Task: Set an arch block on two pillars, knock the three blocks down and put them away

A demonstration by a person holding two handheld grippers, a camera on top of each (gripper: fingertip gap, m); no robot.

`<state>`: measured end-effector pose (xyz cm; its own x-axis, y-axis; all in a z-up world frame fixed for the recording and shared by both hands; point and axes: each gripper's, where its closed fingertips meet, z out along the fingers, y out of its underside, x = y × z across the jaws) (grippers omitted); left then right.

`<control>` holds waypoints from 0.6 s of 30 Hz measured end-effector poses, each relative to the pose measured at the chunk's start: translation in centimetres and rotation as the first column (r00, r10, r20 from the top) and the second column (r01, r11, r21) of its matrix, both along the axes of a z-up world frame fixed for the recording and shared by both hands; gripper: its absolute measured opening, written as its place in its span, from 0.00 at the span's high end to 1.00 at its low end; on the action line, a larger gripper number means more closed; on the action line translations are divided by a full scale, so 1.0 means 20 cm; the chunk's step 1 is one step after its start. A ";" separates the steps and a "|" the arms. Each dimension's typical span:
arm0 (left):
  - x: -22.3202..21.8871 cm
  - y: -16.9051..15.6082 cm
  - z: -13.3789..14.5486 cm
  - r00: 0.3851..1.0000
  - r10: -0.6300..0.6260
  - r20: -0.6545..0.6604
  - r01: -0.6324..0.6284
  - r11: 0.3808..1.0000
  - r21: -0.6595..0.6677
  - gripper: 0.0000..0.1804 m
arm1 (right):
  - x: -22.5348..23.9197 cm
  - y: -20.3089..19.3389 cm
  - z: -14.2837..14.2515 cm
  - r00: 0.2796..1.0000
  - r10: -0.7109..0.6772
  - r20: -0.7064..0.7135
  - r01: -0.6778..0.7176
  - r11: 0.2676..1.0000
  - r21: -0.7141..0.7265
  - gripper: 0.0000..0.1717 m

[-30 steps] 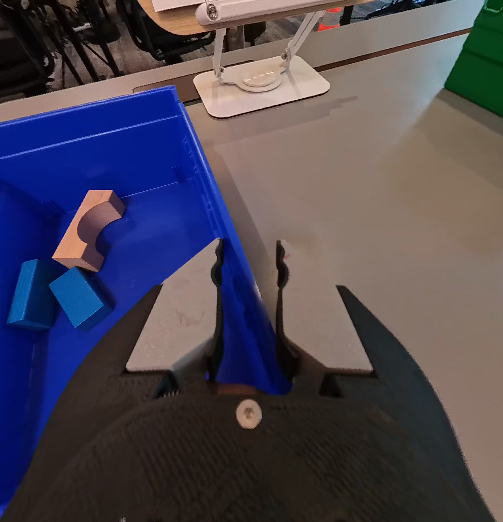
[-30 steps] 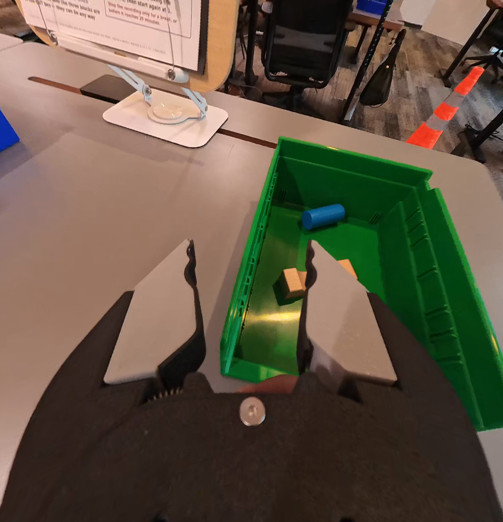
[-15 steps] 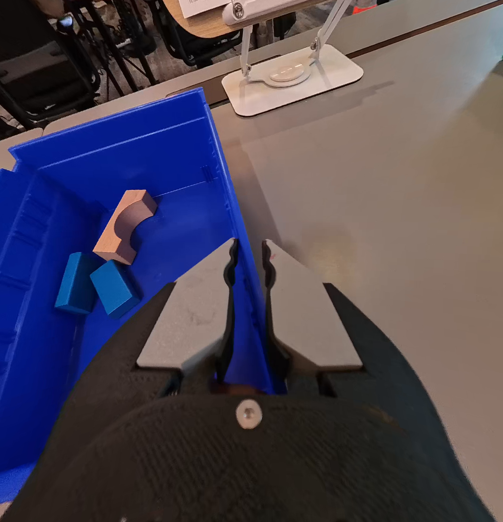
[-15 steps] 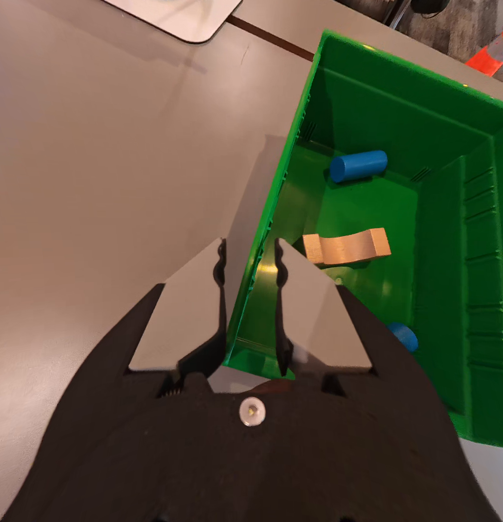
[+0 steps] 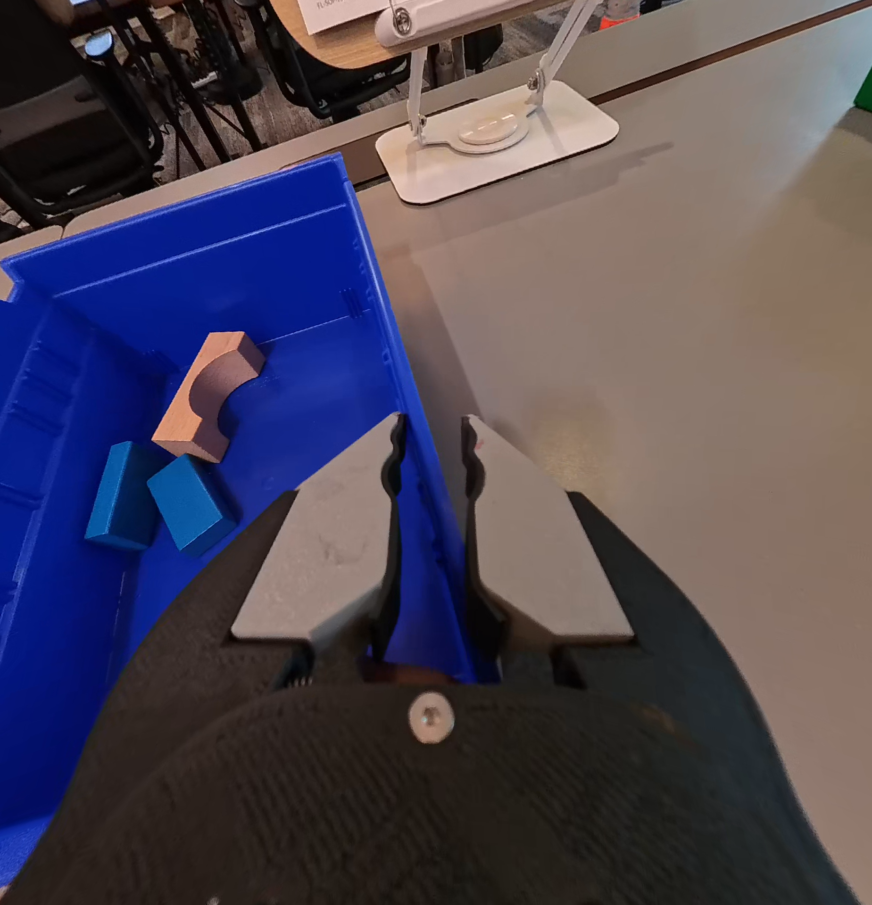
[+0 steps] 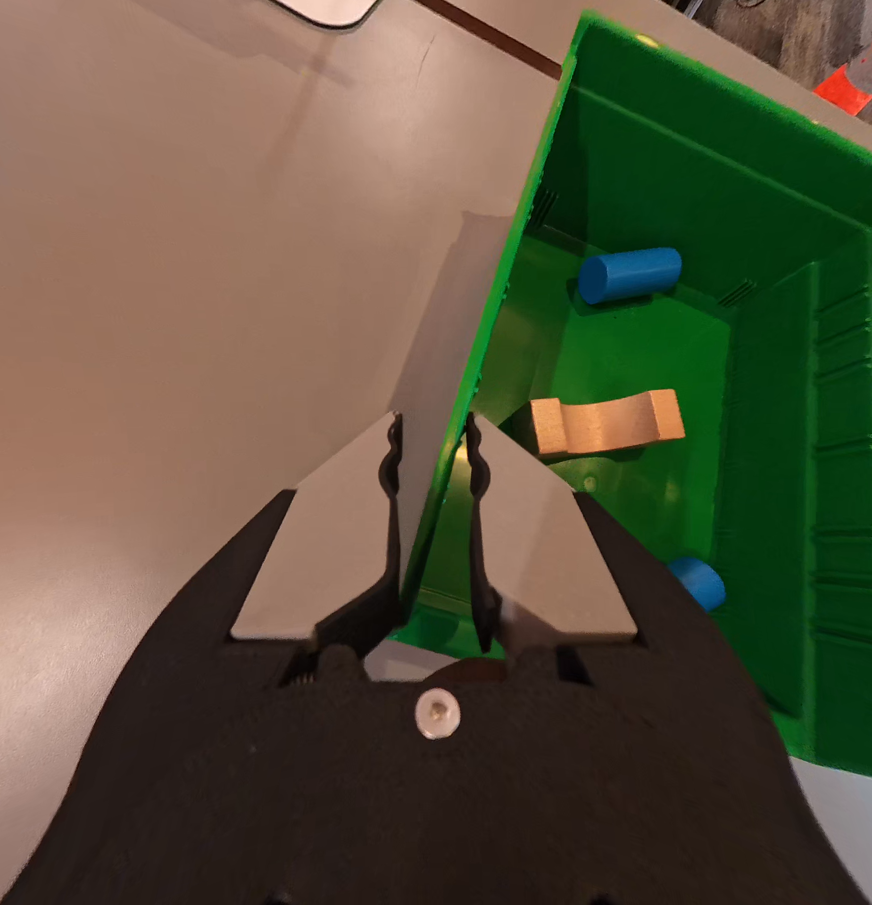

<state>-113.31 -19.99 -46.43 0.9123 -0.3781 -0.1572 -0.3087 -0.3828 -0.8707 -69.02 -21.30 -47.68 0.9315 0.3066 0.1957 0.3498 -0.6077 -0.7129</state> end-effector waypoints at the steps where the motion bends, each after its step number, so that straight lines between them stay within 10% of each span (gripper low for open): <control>1: 0.00 0.00 0.00 1.000 0.000 -0.001 0.000 1.000 -0.001 0.89 | 0.00 0.00 -0.01 1.000 -0.001 0.004 0.001 1.000 -0.008 0.86; 18: 0.00 0.00 0.00 1.000 -0.003 -0.011 0.003 1.000 0.001 0.88 | -0.01 0.00 0.00 1.000 0.010 -0.012 -0.010 1.000 -0.007 0.84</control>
<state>-113.24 -19.96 -46.51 0.9095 -0.3806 -0.1674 -0.3191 -0.3808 -0.8679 -69.20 -21.38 -47.67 0.9308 0.3170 0.1821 0.3470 -0.6097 -0.7127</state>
